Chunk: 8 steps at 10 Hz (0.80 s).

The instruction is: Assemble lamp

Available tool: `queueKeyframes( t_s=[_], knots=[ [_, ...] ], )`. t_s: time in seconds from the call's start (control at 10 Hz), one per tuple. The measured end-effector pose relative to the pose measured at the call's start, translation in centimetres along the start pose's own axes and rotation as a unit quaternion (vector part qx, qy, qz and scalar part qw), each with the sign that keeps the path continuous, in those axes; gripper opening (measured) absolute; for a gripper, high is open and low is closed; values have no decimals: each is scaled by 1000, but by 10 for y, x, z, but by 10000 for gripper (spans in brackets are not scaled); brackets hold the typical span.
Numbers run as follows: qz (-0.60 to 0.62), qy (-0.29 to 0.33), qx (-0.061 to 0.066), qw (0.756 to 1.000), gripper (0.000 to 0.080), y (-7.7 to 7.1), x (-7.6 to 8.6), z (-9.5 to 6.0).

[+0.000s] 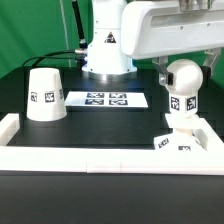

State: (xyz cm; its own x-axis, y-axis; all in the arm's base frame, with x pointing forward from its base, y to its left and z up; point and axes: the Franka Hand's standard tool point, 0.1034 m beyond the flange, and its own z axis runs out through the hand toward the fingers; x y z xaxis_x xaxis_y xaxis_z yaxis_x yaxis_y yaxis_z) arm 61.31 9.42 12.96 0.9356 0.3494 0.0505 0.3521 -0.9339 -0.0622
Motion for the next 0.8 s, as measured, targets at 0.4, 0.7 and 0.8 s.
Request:
queueKeyframes(
  t_s=[0.4,0.7,0.8],
  knots=[
    [74,0,0,997,574,0,0,0],
    [196,0,-1,981,576,2,0,0],
    [261,-1,-2,965,576,3,-1,-1]
  ],
)
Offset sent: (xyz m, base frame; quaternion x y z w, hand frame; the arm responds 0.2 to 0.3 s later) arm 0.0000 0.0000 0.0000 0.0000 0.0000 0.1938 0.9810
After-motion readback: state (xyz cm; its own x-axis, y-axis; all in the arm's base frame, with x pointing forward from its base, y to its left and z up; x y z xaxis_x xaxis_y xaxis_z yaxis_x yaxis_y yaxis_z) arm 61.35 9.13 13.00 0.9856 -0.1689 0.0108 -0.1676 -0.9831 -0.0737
